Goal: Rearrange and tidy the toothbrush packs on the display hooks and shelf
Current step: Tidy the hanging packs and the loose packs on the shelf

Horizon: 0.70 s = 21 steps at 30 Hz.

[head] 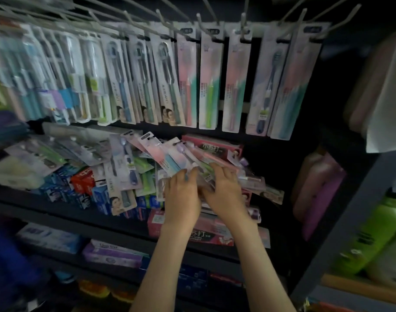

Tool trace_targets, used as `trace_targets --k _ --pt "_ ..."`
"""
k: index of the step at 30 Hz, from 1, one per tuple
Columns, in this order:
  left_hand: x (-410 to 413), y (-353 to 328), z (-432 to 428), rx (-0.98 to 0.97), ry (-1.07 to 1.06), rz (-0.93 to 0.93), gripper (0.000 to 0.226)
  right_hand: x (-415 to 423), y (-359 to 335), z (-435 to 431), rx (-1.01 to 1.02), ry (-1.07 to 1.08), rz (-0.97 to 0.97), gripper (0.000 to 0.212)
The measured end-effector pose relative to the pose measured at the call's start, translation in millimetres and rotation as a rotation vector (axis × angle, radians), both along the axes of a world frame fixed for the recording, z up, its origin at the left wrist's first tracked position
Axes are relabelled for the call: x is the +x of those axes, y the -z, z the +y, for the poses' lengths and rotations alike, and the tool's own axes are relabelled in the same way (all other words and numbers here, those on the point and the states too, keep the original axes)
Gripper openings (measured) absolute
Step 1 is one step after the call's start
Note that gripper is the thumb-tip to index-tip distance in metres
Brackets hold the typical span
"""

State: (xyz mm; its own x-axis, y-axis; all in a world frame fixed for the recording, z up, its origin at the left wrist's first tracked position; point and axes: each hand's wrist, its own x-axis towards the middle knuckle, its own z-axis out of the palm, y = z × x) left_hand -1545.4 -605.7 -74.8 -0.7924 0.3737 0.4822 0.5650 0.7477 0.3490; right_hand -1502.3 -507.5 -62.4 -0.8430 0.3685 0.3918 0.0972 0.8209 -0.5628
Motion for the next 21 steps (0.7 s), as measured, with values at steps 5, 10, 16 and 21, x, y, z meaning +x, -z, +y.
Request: trace_targets --k 5,10,16,21 --pt "-7.2 -0.9 -8.9 0.058 -0.001 -0.07 0.058 -14.7 -0.6 -6.1 0.121 -0.045 -0.097 0.072" --pt "-15.7 -8.4 -14.8 0.138 0.058 -0.118 0.057 -26.6 -0.9 -8.9 0.09 -0.01 -0.097 0.07" --pt "-22.6 -25.7 -9.4 0.497 0.068 -0.366 0.04 -27.4 -8.6 -4.6 -0.093 -0.102 0.047 0.063" --pt "-29.5 -49.4 -5.2 0.992 0.245 -0.708 0.024 -9.5 -26.8 2.5 -0.163 -0.158 0.123 0.063"
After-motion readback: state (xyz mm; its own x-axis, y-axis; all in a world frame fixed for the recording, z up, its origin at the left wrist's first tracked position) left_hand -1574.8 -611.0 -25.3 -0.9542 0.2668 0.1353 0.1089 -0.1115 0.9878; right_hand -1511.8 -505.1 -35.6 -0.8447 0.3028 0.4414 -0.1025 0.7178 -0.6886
